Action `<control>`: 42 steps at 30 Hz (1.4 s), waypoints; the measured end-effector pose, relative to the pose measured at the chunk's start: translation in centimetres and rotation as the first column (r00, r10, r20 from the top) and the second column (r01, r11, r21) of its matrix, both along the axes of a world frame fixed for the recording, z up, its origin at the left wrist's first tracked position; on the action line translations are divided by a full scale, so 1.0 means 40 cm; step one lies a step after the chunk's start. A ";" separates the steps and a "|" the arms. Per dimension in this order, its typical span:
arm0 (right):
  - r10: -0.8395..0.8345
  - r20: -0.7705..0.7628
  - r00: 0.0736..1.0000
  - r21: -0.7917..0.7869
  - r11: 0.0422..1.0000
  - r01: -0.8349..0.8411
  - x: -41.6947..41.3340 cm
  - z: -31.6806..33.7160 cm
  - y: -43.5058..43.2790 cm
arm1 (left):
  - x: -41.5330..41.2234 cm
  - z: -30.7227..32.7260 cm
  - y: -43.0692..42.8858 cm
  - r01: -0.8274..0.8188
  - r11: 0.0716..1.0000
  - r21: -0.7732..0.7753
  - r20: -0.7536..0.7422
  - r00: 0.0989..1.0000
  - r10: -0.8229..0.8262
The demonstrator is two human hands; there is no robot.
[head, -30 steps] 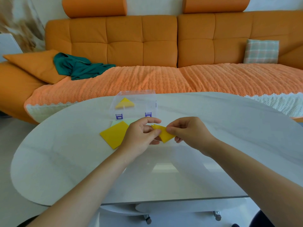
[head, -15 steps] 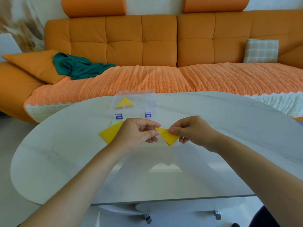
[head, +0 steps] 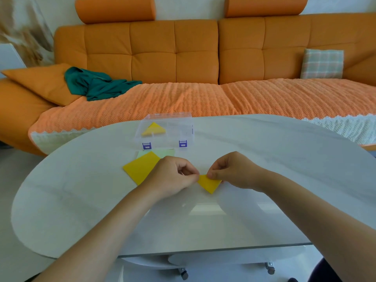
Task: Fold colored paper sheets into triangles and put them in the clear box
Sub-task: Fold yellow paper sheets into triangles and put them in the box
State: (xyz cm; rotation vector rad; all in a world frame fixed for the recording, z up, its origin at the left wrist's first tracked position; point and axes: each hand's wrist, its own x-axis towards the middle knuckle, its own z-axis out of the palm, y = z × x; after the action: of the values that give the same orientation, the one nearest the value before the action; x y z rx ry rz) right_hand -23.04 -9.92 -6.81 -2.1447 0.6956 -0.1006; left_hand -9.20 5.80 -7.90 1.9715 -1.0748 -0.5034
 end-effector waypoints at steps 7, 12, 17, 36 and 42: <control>0.103 -0.153 0.983 -0.280 0.949 -0.143 0.020 -0.003 0.020 | -0.007 -0.005 -0.010 -0.028 0.986 0.165 0.231 0.973 -0.011; 0.117 -0.199 0.973 -0.483 0.852 -0.201 0.027 -0.006 0.032 | -0.007 0.001 -0.016 -0.042 0.966 0.254 0.355 0.934 -0.052; 0.115 -0.174 0.978 -0.540 0.819 -0.193 0.026 -0.012 0.034 | -0.009 -0.015 -0.022 0.016 0.983 0.181 0.461 0.882 -0.099; 0.232 0.117 0.966 -0.754 0.654 -0.066 -0.041 -0.067 0.028 | -0.065 -0.055 0.018 0.271 0.958 0.091 0.661 0.703 -0.262; -0.041 0.027 0.999 -0.315 0.948 0.047 -0.054 -0.044 0.030 | -0.072 -0.053 0.030 0.306 0.943 0.135 0.687 0.657 -0.311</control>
State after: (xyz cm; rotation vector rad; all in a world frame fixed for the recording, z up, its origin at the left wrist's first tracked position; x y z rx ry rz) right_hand -25.18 -8.71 -8.57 -2.4296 0.7571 -0.2742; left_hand -12.07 7.00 -10.03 2.0325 -1.9116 0.1224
